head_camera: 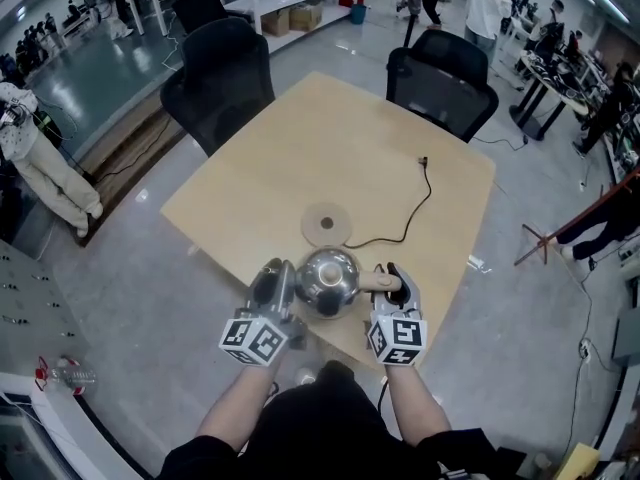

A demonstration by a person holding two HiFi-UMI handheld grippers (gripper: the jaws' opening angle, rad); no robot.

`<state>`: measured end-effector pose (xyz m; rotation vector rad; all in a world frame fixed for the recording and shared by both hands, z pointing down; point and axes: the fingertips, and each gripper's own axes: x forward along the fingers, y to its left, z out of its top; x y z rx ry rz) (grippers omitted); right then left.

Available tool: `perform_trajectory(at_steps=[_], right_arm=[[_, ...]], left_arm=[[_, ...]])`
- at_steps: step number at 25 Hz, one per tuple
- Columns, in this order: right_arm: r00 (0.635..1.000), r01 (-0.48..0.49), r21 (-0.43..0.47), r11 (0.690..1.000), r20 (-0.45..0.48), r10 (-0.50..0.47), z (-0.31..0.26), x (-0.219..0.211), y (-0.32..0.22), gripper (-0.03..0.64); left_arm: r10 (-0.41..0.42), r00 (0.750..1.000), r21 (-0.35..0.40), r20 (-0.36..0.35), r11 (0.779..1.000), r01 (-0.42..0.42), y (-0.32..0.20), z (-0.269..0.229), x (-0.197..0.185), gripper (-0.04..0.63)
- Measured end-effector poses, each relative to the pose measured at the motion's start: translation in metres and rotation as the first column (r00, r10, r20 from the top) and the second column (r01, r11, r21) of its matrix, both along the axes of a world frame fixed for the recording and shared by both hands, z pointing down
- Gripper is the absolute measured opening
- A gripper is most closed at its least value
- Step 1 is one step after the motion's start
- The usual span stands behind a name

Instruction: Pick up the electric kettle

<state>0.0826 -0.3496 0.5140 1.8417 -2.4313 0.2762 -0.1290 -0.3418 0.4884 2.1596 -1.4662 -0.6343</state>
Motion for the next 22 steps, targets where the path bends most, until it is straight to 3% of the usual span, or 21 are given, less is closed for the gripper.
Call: perform_trajectory(at_steps=[22], right_arm=[[0.997, 0.08, 0.053, 0.995, 0.015, -0.081, -0.028, 0.041, 0.048, 0.086]], left_arm=[[-0.064, 0.998, 0.061, 0.003, 0.996, 0.064, 0.065, -0.029, 0.044, 0.1]])
